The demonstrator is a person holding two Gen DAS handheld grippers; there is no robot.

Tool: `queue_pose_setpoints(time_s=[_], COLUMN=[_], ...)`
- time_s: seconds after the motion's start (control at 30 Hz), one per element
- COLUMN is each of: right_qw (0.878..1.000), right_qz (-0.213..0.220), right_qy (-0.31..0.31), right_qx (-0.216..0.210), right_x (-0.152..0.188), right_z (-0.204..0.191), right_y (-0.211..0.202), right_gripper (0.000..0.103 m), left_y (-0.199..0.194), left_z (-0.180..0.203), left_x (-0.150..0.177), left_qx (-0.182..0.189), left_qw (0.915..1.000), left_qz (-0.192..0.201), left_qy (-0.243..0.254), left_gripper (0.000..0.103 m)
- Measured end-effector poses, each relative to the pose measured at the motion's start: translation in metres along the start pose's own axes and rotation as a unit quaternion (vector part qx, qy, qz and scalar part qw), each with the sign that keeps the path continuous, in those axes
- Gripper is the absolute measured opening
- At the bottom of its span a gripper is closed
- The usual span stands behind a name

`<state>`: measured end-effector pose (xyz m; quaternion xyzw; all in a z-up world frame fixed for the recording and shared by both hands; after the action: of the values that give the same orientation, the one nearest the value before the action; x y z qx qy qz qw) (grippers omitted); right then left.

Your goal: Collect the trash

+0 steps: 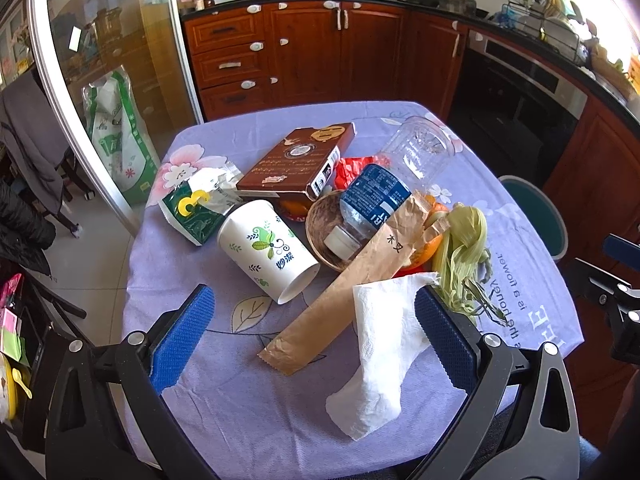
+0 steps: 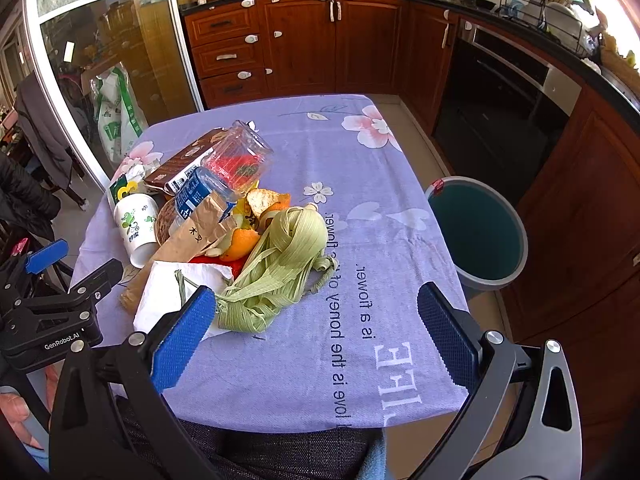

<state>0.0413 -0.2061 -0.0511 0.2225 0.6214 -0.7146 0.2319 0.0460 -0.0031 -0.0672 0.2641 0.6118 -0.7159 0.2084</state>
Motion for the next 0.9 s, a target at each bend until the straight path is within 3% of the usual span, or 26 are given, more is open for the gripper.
queue_pose_setpoints(time_s=[0.9], right_qw=[1.000], right_qz=[-0.003], right_qy=[-0.015], right_qx=[0.000], right_x=[0.004], right_z=[-0.011], right_y=[-0.002], right_gripper=[0.097], left_y=[-0.001], left_z=[0.000], left_x=[0.004], left_qx=[0.011], left_qw=[0.9999], left_qz=[-0.006], left_qy=[0.004], left_gripper=[0.100])
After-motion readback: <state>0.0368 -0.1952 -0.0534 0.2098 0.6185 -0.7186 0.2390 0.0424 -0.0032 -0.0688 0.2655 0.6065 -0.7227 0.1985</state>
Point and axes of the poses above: each gripper's, at about its wrist camera, not at the fingertips, and y roughly the way its jaws point, z to its right, x to its underside, the point moved 9 cm from there along y, roughly the way its jaws point, and after that the axes turned 10 degrees about x, right-handed, at the moved point
